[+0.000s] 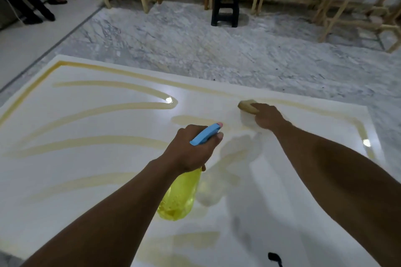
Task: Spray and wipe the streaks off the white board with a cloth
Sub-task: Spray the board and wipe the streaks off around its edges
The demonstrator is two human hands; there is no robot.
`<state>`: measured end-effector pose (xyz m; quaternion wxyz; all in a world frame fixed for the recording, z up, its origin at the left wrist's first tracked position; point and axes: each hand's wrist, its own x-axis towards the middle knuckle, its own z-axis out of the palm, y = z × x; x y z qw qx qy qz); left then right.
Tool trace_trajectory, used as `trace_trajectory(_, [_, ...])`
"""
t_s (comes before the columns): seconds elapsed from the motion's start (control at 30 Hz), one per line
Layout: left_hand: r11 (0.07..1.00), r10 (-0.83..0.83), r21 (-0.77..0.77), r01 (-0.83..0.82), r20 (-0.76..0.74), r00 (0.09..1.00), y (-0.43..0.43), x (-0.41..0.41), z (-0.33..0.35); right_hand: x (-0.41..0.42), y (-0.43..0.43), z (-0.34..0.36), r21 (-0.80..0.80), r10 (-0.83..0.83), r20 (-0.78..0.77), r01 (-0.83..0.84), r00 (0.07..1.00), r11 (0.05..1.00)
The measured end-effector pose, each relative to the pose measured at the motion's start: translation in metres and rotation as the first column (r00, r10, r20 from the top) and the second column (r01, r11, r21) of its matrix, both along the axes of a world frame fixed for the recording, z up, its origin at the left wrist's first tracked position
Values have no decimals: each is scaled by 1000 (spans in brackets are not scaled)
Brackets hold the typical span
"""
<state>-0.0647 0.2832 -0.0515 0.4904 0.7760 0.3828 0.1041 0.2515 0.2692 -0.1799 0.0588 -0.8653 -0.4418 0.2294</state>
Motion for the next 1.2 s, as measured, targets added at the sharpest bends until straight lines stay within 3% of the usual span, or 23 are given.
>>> trace_trajectory(0.13, [1000,0,-19,0,-3,1000,10,5,-4,-37,-17,-47,-97,149,229,-130,962,987])
trace_trajectory(0.47, [1000,-9,-28,10,28,1000,-29,-43,10,-196,-140,-26,-125,156,161,-137,974,983])
trace_trajectory(0.6, [1000,-20,-15,21,57,998,-64,-93,22,-288,-210,-36,-32,137,128,-134,982,990])
trace_trajectory(0.7, [999,-38,-26,39,57,998,-92,-136,25,-356,-257,-32,-7,169,185,-171,968,985])
trace_trajectory(0.8, [998,-38,-49,41,62,997,-110,-166,25,-387,-276,-5,46,120,32,-121,992,992])
trace_trajectory(0.87, [998,-47,-43,50,61,997,-116,-182,27,-385,-276,23,33,-15,-150,20,989,999])
trace_trajectory(0.9, [998,-47,-35,50,64,997,-118,-187,28,-378,-273,38,36,-132,-314,151,940,988])
trace_trajectory(0.93, [998,-43,-35,45,68,997,-119,-190,30,-370,-271,50,21,-257,-505,310,824,951])
trace_trajectory(1.0, [998,-37,-40,40,73,997,-118,-194,34,-357,-268,62,-98,-409,-816,599,409,795])
trace_trajectory(1.07, [998,-35,-39,39,82,996,-112,-191,38,-347,-265,67,-274,-363,-931,721,-33,637])
trace_trajectory(1.1, [999,-36,-32,39,85,996,-107,-188,40,-343,-260,67,-316,-305,-939,737,-156,597])
trace_trajectory(1.13, [999,-34,-31,37,88,996,-101,-184,39,-336,-251,64,-332,-274,-939,749,-206,574])
trace_trajectory(1.2, [999,-21,-25,23,86,996,-86,-176,39,-315,-223,56,-282,-253,-953,781,-164,558])
